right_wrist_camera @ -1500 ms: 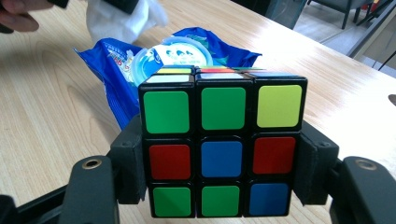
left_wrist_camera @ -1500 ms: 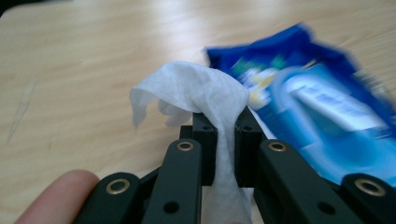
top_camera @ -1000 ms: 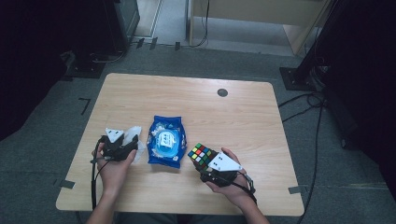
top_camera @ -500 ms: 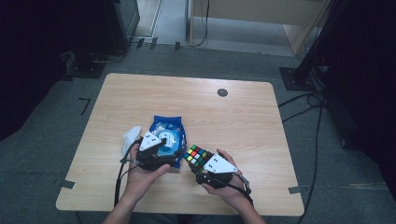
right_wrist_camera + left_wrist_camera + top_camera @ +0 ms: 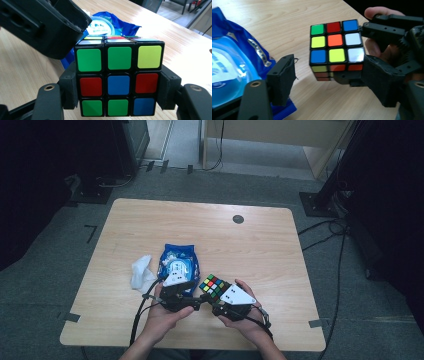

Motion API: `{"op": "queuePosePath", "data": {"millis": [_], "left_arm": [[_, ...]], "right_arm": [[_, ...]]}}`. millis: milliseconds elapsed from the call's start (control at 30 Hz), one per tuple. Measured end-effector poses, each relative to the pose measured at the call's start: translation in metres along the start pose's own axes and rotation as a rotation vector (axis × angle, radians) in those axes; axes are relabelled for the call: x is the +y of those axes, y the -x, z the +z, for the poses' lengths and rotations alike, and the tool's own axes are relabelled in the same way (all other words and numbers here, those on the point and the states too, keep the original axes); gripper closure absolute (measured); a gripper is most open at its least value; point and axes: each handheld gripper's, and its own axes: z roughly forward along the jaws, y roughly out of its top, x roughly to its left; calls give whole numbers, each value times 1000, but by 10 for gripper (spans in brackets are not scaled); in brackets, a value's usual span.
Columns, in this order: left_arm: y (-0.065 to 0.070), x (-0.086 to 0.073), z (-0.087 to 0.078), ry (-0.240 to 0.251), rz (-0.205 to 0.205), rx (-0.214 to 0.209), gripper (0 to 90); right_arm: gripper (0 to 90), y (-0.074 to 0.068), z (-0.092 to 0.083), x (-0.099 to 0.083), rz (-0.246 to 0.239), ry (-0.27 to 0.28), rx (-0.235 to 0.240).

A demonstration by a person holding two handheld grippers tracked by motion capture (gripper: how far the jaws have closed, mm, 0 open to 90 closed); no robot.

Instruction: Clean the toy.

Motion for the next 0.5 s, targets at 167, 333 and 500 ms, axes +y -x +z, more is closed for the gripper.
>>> {"op": "queuePosePath", "data": {"millis": [167,333,500], "left_arm": [[1,0,4,-17,-14,-15,249],[-4,3,4,-14,-63,-42,257],[-5,3,7,-44,-69,-69,304]], "right_arm": [[343,-9,1,1,-26,15,30],[343,-17,1,3,-58,41,37],[343,-24,1,4,-91,61,36]]}}
